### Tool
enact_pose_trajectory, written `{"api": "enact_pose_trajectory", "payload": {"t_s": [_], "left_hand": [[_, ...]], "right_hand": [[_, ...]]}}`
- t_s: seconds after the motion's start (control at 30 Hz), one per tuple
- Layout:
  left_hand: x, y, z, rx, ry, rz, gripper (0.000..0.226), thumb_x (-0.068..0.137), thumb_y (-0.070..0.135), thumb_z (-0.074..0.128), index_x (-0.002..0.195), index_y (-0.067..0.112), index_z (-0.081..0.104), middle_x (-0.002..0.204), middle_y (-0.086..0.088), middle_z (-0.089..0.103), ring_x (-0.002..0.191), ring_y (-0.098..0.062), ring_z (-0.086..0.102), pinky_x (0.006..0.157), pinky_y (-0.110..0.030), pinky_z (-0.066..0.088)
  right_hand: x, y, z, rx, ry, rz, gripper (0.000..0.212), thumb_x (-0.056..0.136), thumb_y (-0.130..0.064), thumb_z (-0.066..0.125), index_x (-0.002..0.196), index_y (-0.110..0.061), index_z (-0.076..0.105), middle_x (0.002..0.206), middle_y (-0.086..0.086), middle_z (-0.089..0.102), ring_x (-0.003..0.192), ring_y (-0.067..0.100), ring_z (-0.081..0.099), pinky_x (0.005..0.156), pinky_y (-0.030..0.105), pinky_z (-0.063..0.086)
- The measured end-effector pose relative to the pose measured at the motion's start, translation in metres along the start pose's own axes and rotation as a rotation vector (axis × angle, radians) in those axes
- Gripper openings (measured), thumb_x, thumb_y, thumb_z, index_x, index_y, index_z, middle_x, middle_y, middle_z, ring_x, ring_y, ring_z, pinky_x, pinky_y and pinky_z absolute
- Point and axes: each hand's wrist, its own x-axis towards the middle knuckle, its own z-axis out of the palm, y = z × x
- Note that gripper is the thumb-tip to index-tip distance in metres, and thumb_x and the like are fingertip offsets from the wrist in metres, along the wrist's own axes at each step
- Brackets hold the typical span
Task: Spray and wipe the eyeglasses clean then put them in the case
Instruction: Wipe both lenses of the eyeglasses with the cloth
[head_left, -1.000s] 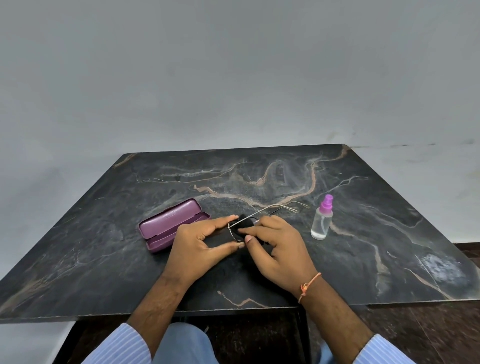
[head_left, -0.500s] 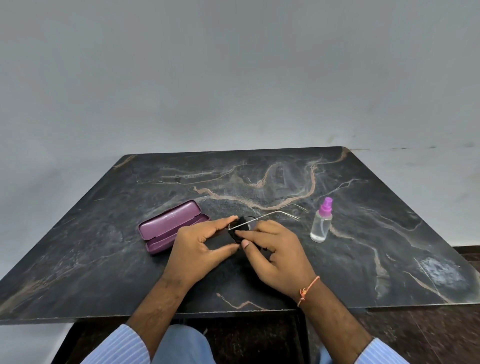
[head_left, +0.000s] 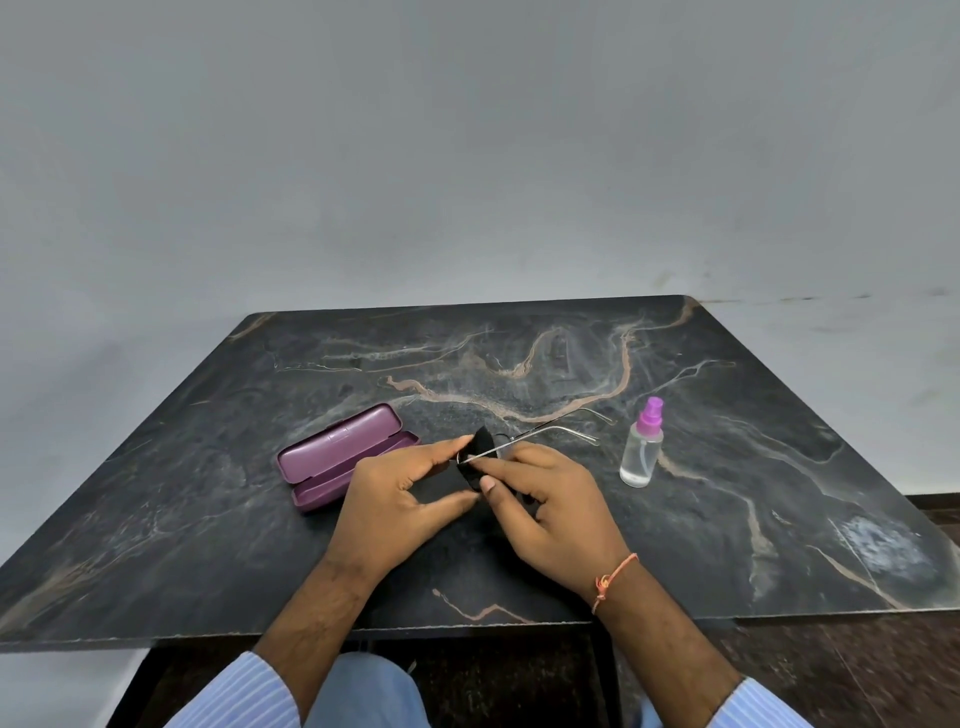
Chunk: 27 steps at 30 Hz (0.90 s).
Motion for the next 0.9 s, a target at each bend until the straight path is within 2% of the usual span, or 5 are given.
{"api": "enact_pose_trajectory", "payload": {"t_s": [0.13, 0.3, 0.47, 0.7, 0.9], "left_hand": [[0.0, 0.002, 0.001, -0.017, 0.001, -0.015, 0.064, 0.072, 0.014, 0.102, 0.132, 0.016, 0.08, 0.125, 0.013, 0.08, 0.117, 0.002, 0.076, 0.103, -0.018, 0.058], [0.001, 0.003, -0.001, -0.02, 0.026, -0.031, 0.064, 0.073, 0.017, 0.102, 0.133, 0.016, 0.079, 0.126, 0.012, 0.08, 0.117, 0.002, 0.076, 0.104, -0.019, 0.058], [0.004, 0.005, -0.002, -0.093, 0.138, -0.102, 0.061, 0.076, 0.02, 0.099, 0.133, 0.017, 0.079, 0.126, 0.012, 0.081, 0.121, 0.0, 0.075, 0.104, -0.019, 0.058], [0.003, 0.004, -0.002, -0.197, 0.164, -0.172, 0.057, 0.074, 0.032, 0.096, 0.127, 0.019, 0.082, 0.122, 0.01, 0.084, 0.12, -0.006, 0.078, 0.103, -0.029, 0.063], [0.003, 0.002, 0.0, -0.189, 0.083, -0.209, 0.058, 0.071, 0.027, 0.1, 0.126, 0.017, 0.083, 0.119, 0.011, 0.085, 0.117, -0.004, 0.078, 0.103, -0.027, 0.062]], "right_hand": [[0.0, 0.0, 0.003, -0.114, 0.015, 0.053, 0.028, 0.097, -0.03, 0.061, 0.118, -0.026, 0.08, 0.096, -0.013, 0.072, 0.096, 0.01, 0.069, 0.081, 0.037, 0.058], [0.001, 0.0, -0.006, 0.117, -0.01, 0.049, 0.021, 0.096, -0.016, 0.067, 0.108, -0.022, 0.084, 0.078, -0.025, 0.063, 0.082, 0.004, 0.065, 0.075, 0.022, 0.049], [0.004, 0.01, -0.005, 0.304, 0.18, 0.324, 0.019, 0.096, -0.015, 0.066, 0.098, -0.021, 0.084, 0.082, -0.017, 0.075, 0.083, 0.003, 0.07, 0.079, 0.022, 0.051], [0.009, 0.01, -0.007, -0.018, 0.285, 0.457, 0.022, 0.102, -0.027, 0.063, 0.116, -0.034, 0.079, 0.084, -0.014, 0.068, 0.085, 0.003, 0.064, 0.077, 0.025, 0.052], [0.01, 0.016, -0.001, -0.284, 0.041, 0.442, 0.029, 0.102, -0.043, 0.053, 0.115, -0.036, 0.077, 0.085, -0.01, 0.058, 0.088, 0.015, 0.064, 0.076, 0.037, 0.052]]}}
